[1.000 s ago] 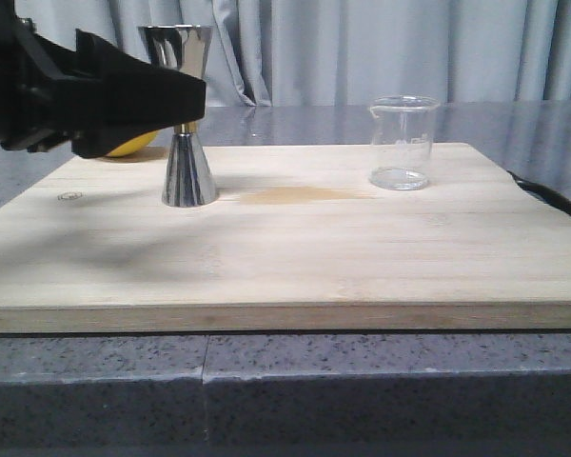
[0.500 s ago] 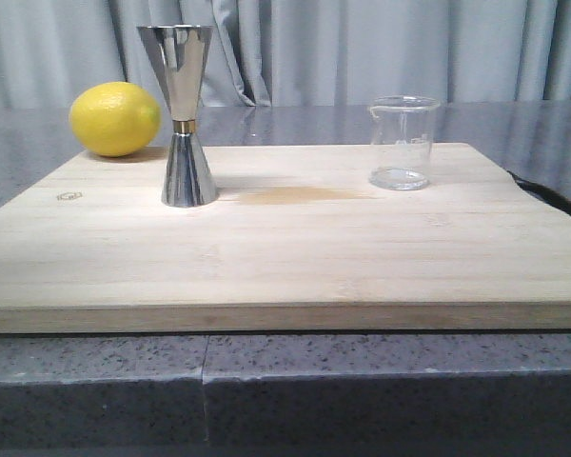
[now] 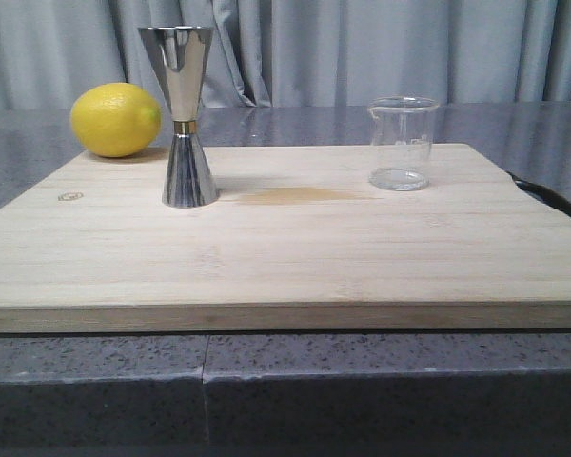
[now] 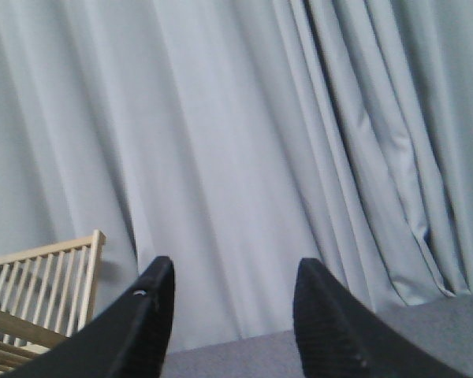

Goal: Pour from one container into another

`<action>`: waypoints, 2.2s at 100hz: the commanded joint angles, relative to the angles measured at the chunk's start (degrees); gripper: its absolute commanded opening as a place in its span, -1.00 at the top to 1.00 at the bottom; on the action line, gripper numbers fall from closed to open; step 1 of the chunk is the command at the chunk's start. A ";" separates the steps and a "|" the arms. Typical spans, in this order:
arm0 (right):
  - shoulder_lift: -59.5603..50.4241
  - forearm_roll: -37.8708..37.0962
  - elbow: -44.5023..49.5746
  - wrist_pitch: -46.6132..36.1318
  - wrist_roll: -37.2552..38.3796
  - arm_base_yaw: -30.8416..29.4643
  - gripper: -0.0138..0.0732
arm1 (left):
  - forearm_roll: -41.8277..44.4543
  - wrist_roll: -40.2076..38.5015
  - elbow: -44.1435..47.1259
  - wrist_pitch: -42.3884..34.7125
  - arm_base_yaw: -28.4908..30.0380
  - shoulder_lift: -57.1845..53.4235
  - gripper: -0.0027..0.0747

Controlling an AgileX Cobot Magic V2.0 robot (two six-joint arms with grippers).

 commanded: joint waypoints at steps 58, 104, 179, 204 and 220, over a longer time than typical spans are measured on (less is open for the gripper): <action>-50.04 -1.22 31.54 5.31 -0.81 0.34 -0.78 | -9.73 -0.84 5.70 2.39 0.65 -12.14 0.14; -50.51 -0.46 40.13 6.03 -0.05 0.34 0.33 | -18.71 -0.84 23.52 -5.25 0.45 -15.53 0.50; -50.51 -0.46 40.13 8.85 -0.05 0.34 0.85 | -19.84 -0.84 29.31 -14.07 0.45 -15.53 0.98; -50.51 -0.46 40.13 8.85 -0.05 0.34 0.85 | -21.75 -0.84 29.98 -14.07 0.45 -15.53 0.98; -50.51 -0.46 40.13 8.85 -0.05 0.34 0.85 | -33.73 12.05 32.88 -14.07 1.30 -16.07 0.98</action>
